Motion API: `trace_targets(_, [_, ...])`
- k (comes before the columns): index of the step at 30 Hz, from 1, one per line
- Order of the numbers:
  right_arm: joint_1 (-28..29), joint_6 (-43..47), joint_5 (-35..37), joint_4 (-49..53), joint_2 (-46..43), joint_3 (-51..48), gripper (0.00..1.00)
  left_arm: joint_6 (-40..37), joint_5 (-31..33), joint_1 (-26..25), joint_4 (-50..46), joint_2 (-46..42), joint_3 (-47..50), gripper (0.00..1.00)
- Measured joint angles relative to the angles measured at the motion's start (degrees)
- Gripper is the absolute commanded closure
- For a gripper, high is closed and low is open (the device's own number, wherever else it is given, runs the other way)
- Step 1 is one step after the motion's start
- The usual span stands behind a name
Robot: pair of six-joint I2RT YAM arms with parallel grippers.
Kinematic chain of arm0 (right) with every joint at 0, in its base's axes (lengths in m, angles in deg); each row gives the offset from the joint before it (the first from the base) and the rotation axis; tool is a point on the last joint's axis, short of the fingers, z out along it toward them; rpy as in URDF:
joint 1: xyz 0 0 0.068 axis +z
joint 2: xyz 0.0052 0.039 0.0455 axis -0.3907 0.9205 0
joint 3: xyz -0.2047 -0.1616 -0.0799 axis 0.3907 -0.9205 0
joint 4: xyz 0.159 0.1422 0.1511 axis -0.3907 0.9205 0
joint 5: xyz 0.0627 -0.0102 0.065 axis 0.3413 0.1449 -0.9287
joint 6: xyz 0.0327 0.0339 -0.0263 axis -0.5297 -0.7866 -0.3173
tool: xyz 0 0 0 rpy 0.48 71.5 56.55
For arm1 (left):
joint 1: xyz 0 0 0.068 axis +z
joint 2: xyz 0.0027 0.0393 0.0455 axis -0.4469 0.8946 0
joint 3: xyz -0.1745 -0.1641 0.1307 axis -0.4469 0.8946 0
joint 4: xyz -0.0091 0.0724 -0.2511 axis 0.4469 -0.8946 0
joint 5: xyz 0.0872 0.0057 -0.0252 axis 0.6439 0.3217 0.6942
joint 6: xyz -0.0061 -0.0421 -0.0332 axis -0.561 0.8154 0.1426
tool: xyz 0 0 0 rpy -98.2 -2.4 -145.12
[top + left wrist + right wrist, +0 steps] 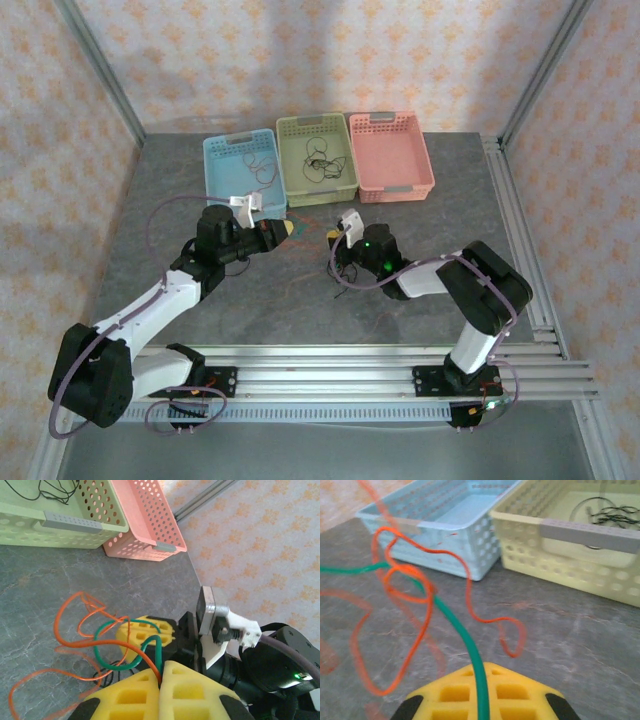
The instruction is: Untangle the cables
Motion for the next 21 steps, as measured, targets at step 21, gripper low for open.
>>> trace_targets(21, [-4.9, -1.1, 27.4, -10.5, -7.0, -9.6, 1.00, -3.5, 22.3, 1.9, -24.5, 13.3, -11.3, 0.80])
